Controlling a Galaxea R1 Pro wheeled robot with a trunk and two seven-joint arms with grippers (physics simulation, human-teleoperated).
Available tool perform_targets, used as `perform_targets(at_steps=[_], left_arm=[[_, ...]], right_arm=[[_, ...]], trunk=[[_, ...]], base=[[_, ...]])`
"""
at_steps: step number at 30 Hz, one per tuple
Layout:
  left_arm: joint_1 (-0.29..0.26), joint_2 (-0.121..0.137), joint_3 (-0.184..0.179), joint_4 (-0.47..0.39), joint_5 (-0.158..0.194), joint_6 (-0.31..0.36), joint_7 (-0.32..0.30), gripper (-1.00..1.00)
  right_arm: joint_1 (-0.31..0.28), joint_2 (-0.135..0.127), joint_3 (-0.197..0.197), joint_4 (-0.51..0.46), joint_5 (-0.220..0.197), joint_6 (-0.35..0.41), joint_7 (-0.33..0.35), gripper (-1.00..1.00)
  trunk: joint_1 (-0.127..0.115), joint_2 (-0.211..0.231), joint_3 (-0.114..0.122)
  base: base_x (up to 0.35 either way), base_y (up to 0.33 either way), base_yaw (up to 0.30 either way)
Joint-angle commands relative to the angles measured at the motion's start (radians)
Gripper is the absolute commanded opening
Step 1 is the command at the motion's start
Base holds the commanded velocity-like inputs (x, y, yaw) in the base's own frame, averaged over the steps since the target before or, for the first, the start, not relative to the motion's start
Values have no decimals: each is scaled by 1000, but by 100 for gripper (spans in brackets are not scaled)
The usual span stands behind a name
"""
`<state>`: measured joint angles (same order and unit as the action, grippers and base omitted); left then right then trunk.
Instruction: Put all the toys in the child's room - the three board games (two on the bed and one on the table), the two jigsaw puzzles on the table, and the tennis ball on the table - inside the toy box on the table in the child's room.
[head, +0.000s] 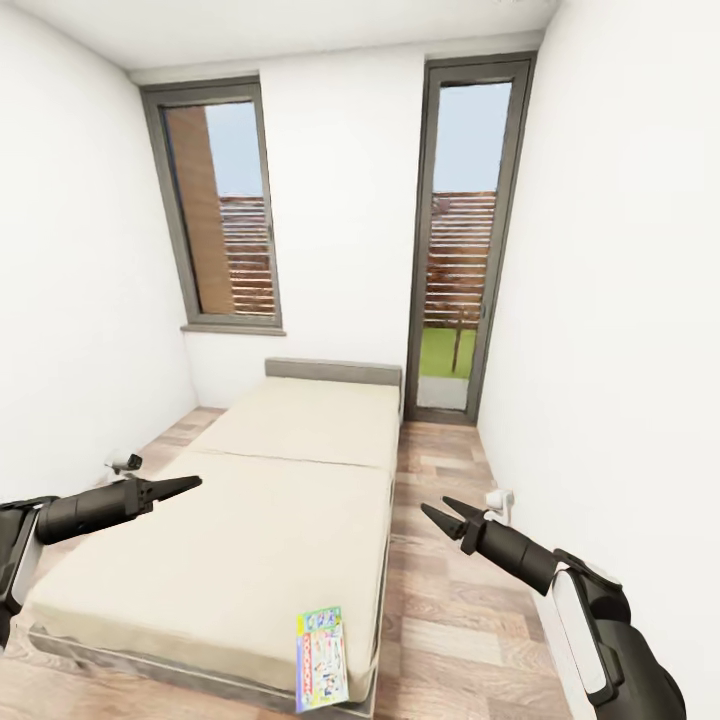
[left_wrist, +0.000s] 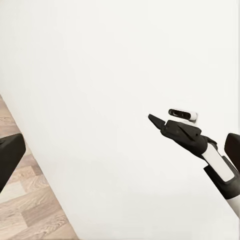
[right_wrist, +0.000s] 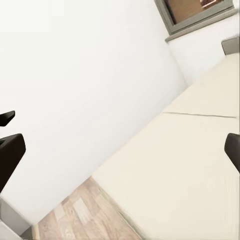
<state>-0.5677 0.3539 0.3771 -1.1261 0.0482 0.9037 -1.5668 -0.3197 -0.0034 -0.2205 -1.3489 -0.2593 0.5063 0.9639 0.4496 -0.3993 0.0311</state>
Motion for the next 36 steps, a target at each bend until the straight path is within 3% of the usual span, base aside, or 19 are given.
perform_targets(at_steps=[1,7,20,36], left_arm=[[0,0,1,0,0,11,-4,100],[0,0,0,0,0,10,-4,100],[0,0,0,0,-1,11,-4,100],[2,2,2,0,1,10,-4,100]], right_arm=[[-1,0,0,0,-6,7,1,100],[-1,1,0,0,-5,5,1,100],[0,2,0,0,-4,5,1,100],[-1,1,0,-1,-4,5,1,100]], trunk=[[0,-1,0],[0,-1,0],[0,-1,0],[0,-1,17]], base=[[0,238,-277],[0,158,-216],[0,58,-22],[0,21,-158]])
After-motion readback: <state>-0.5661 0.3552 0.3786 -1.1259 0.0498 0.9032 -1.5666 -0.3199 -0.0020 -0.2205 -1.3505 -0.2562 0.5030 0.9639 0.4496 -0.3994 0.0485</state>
